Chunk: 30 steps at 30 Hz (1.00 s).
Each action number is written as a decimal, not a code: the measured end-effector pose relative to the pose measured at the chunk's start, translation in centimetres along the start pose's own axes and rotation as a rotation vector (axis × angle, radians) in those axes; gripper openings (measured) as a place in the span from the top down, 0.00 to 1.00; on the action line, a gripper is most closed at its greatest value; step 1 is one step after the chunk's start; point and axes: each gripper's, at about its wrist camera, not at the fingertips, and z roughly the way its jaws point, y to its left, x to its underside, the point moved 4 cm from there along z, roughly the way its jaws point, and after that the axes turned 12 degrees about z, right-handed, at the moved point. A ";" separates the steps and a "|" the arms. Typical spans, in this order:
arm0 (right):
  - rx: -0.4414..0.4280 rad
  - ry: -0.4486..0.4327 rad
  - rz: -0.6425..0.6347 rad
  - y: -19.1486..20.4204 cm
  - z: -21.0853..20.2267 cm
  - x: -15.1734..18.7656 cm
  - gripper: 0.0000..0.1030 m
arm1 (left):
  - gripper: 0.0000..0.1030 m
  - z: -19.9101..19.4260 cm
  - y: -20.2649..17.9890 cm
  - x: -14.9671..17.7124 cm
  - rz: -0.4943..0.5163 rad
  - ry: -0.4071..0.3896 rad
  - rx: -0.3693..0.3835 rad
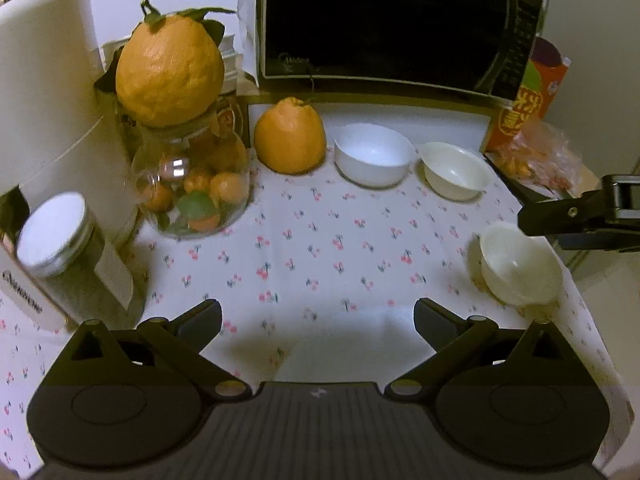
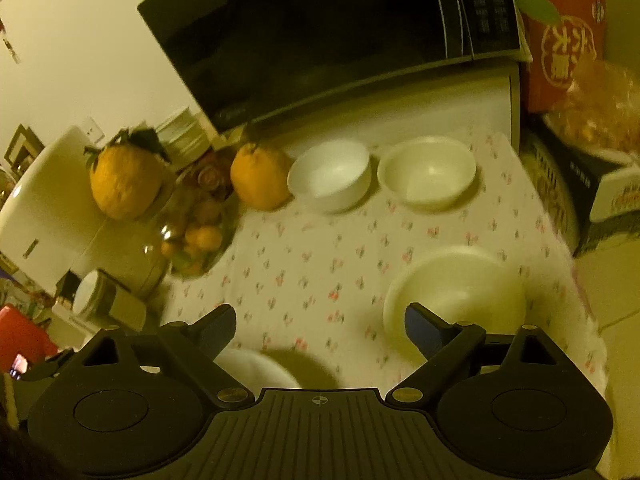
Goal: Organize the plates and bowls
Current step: 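Move both grippers to the small white bowl beside the microwave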
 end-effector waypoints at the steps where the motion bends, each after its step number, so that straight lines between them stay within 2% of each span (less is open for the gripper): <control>1: 0.000 -0.010 -0.004 0.1 0.1 -0.5 0.07 | 0.01 0.2 0.1 -0.4 -0.002 -0.003 -0.006; 8: -0.005 -0.067 -0.006 -0.2 1.7 -4.1 0.07 | 0.01 2.3 1.0 -3.3 -0.048 -0.008 -0.028; 18: -0.030 -0.057 0.046 -0.6 6.2 -8.3 0.07 | 0.00 6.7 2.1 -6.9 -0.090 -0.036 -0.061; 24: -0.051 -0.059 0.097 -1.2 9.6 -10.9 0.07 | 0.01 9.9 2.4 -8.5 -0.142 -0.033 -0.032; 30: -0.103 -0.063 0.121 -1.5 12.7 -12.7 0.07 | 0.01 12.5 1.9 -9.9 -0.164 -0.068 0.004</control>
